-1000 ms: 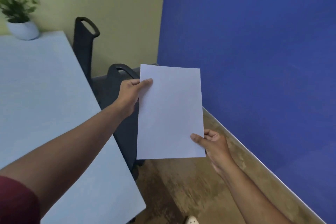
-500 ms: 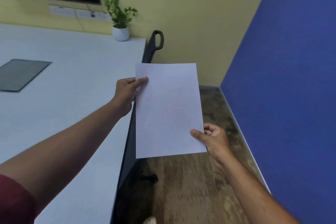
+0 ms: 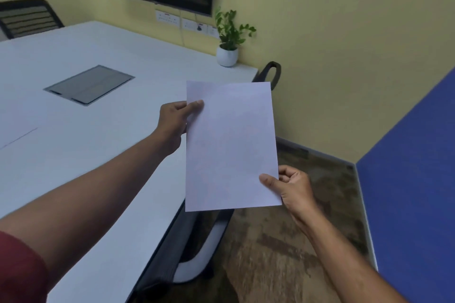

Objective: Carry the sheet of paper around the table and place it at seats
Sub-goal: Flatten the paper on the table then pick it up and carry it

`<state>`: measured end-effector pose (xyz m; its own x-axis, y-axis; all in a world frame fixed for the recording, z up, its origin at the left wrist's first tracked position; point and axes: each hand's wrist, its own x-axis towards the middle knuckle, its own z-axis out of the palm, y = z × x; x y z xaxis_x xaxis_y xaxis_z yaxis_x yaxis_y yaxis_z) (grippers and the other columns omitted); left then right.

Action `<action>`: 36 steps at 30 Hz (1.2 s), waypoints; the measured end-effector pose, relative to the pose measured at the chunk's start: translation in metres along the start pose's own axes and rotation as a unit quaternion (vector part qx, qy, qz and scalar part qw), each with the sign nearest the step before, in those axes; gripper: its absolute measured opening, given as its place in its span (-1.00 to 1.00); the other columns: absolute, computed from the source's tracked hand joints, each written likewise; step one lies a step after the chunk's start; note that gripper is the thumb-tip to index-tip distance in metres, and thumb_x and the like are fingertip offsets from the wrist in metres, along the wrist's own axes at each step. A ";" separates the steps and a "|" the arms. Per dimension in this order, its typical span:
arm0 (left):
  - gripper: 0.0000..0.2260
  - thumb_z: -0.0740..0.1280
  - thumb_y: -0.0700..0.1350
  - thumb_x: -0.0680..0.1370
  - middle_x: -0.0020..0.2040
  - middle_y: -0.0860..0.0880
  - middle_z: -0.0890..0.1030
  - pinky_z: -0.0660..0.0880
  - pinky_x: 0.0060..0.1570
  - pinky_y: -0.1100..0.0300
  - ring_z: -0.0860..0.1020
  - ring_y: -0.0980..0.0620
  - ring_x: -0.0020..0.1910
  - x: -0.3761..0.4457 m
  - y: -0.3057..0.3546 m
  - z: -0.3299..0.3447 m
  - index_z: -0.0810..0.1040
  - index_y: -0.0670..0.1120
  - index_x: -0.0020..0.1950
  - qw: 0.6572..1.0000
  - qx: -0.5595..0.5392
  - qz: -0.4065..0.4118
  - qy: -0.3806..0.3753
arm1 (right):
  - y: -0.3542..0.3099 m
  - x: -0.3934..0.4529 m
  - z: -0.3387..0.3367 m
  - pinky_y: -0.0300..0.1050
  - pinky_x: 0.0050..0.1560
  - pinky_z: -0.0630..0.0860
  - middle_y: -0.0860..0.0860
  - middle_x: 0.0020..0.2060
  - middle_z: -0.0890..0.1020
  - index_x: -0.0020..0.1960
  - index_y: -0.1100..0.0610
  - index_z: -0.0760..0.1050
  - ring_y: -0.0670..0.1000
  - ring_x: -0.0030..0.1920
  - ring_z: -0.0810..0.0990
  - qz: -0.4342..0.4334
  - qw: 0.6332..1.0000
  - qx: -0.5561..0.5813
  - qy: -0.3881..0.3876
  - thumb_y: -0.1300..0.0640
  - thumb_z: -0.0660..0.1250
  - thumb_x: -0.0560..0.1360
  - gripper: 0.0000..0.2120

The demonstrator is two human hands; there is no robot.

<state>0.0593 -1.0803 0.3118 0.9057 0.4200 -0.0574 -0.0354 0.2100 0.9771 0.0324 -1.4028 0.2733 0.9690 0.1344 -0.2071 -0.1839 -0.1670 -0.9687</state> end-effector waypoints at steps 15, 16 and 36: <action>-0.79 0.56 -0.09 0.59 -0.01 -0.11 0.79 0.69 -0.07 0.06 0.75 -0.08 -0.12 -0.033 0.023 -0.050 0.76 -0.23 0.07 0.950 -0.005 0.073 0.302 | -0.068 0.137 0.051 0.00 0.01 0.76 0.03 -0.04 0.83 0.08 0.15 0.70 0.05 -0.04 0.82 -0.071 0.940 -0.074 -0.326 0.22 0.64 0.45 -0.77; -0.79 0.56 -0.09 0.60 -0.02 -0.10 0.79 0.68 -0.09 0.07 0.75 -0.07 -0.12 -0.041 0.023 -0.054 0.76 -0.23 0.07 0.945 -0.003 0.075 0.319 | -0.069 0.140 0.059 -0.04 -0.01 0.76 0.01 -0.05 0.82 0.07 0.13 0.70 0.03 -0.05 0.82 -0.071 0.931 -0.081 -0.348 0.21 0.64 0.45 -0.77; -0.77 0.56 -0.28 0.55 -0.11 -0.02 0.76 0.70 -0.11 0.17 0.72 0.04 -0.15 -0.124 -0.068 -0.187 0.69 -0.17 0.19 0.906 -0.037 -0.088 0.413 | -0.048 0.201 0.267 -0.01 -0.05 0.76 0.05 -0.07 0.83 0.11 0.26 0.67 0.08 -0.07 0.83 -0.032 0.834 -0.209 -0.510 0.24 0.65 0.44 -0.70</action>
<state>-0.1293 -0.9814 0.2143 0.2766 0.8849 -0.3747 0.0220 0.3840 0.9231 0.1924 -1.1073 0.2411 0.2922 0.8811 -0.3720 0.1430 -0.4248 -0.8939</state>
